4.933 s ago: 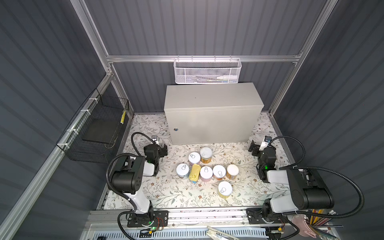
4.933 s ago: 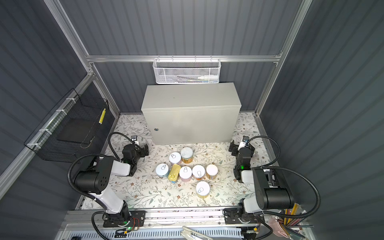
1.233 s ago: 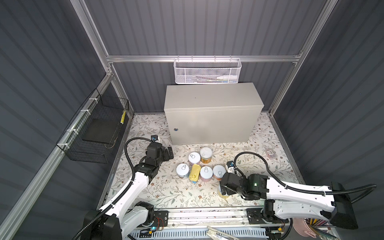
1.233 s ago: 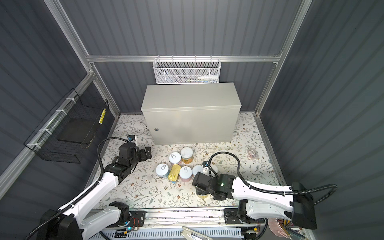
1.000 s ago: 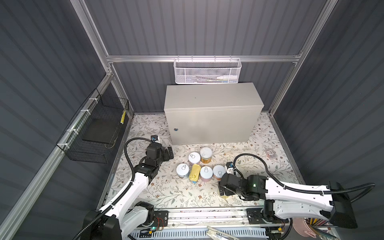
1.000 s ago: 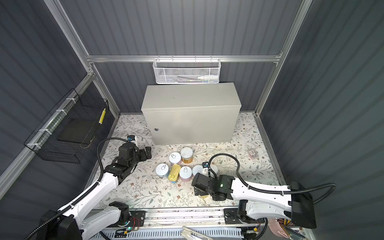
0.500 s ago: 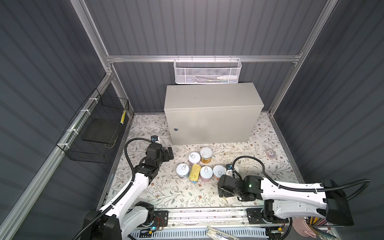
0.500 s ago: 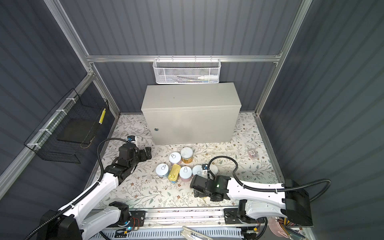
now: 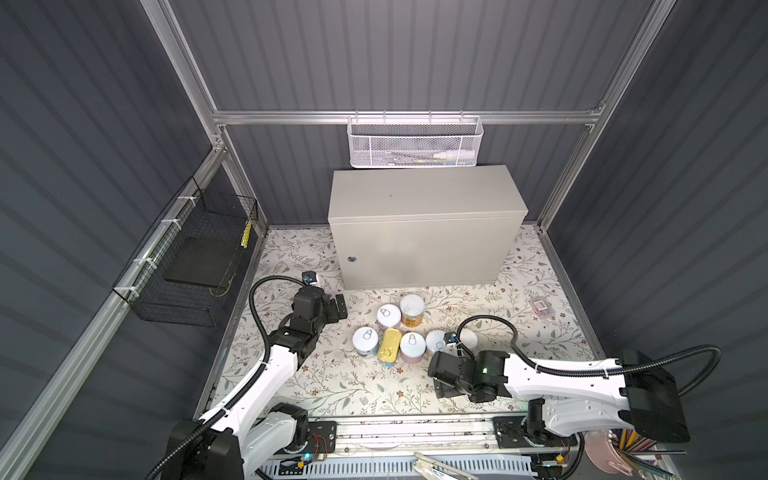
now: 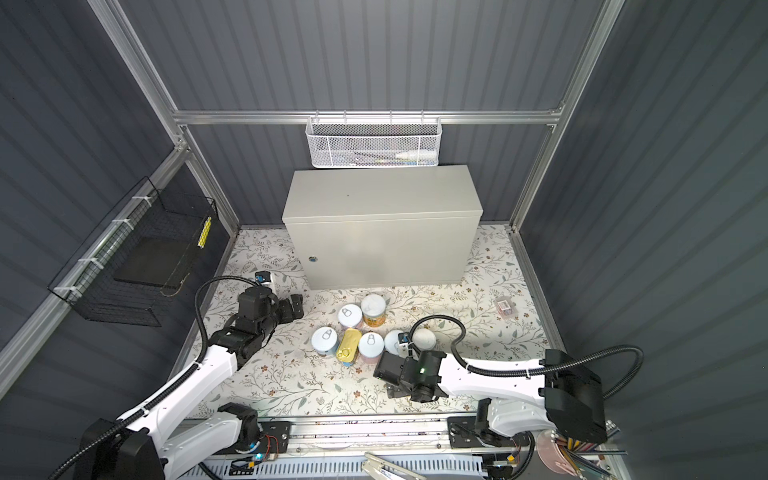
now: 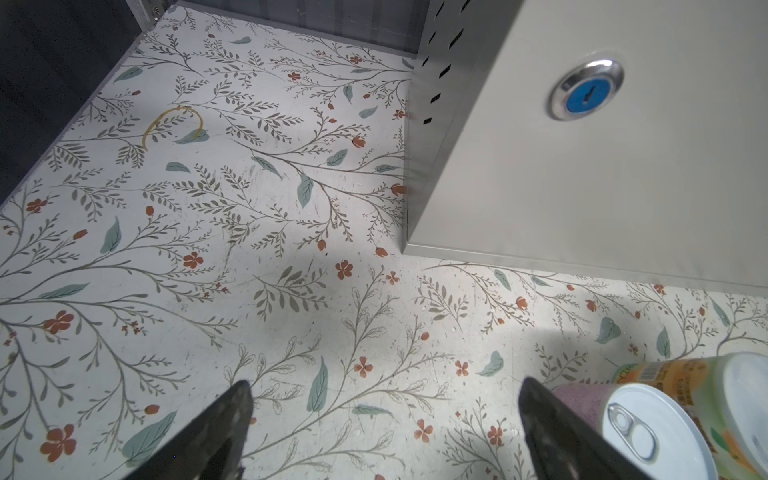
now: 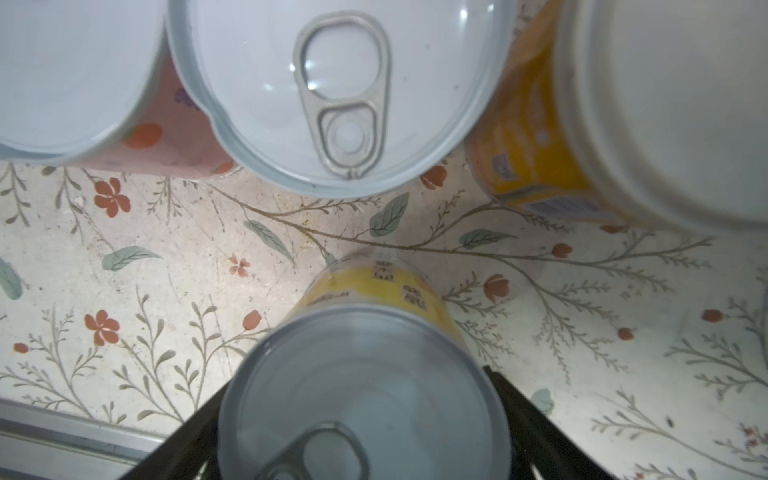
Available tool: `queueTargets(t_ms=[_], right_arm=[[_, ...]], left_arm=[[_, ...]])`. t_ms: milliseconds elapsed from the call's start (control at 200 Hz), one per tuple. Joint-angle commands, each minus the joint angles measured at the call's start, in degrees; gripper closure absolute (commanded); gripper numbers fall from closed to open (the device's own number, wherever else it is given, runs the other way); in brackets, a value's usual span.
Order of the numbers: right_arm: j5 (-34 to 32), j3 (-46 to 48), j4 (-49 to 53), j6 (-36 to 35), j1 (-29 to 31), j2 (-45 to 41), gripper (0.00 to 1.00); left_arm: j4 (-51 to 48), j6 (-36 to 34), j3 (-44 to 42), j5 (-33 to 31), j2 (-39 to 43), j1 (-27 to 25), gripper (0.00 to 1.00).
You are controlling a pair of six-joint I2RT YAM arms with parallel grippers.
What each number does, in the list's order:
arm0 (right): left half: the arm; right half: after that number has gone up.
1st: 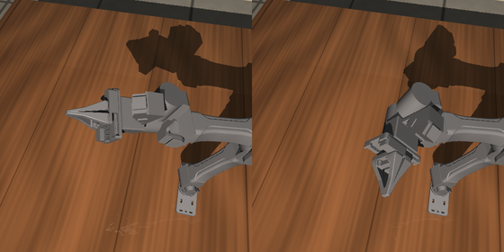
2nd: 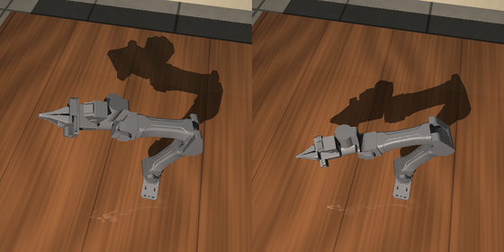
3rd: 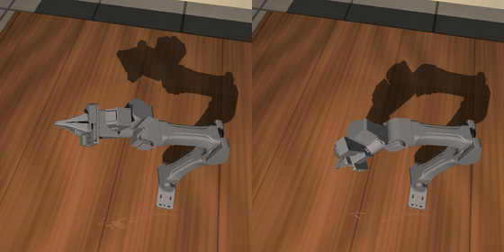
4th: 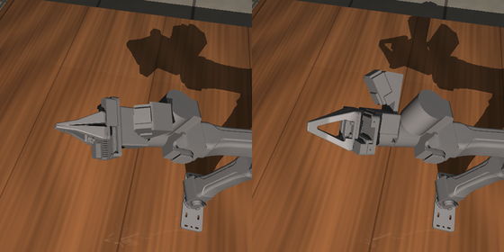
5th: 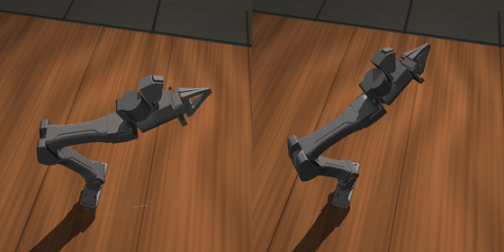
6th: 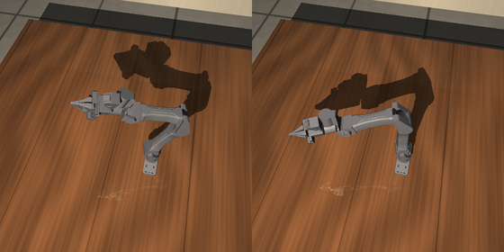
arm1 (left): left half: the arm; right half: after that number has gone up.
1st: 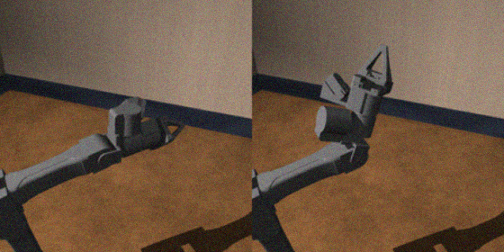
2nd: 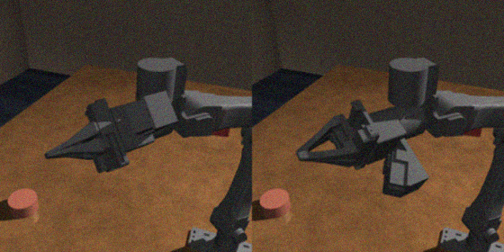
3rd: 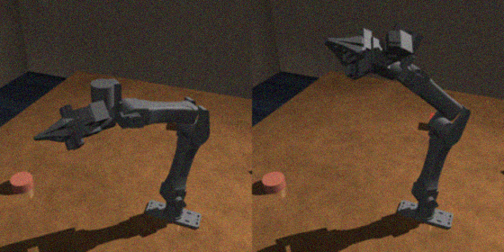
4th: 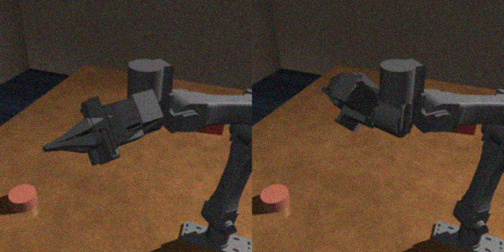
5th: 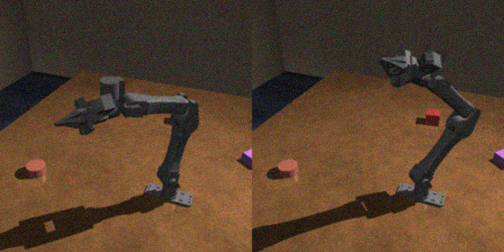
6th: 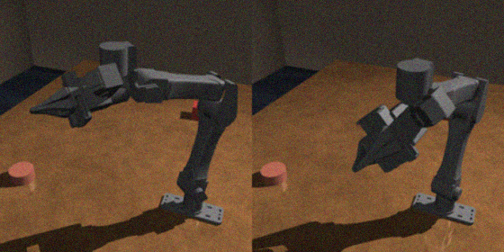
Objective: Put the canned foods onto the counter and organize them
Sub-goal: 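Move the right gripper over the cans and lower onto the yellow pineapple can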
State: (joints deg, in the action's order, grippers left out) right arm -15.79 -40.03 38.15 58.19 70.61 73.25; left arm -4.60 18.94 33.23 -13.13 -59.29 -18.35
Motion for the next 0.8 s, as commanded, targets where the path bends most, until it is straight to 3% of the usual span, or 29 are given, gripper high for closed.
queueTargets(t_ms=[0,505,795], right_arm=[[-0.38,-1.72,2.27,-0.62,0.13,1.17,0.15],[0.88,-2.53,0.63,-2.29,-0.96,0.23,0.33],[2.76,-1.92,-1.15,-2.42,-2.41,-1.7,0.37]], left_arm=[[1.08,0.4,-0.36,1.82,-0.84,-0.28,0.0],[1.17,0.41,-0.45,1.86,-1.02,-0.26,0.0],[1.43,0.13,-0.19,4.08,-1.15,-0.22,0.0]])
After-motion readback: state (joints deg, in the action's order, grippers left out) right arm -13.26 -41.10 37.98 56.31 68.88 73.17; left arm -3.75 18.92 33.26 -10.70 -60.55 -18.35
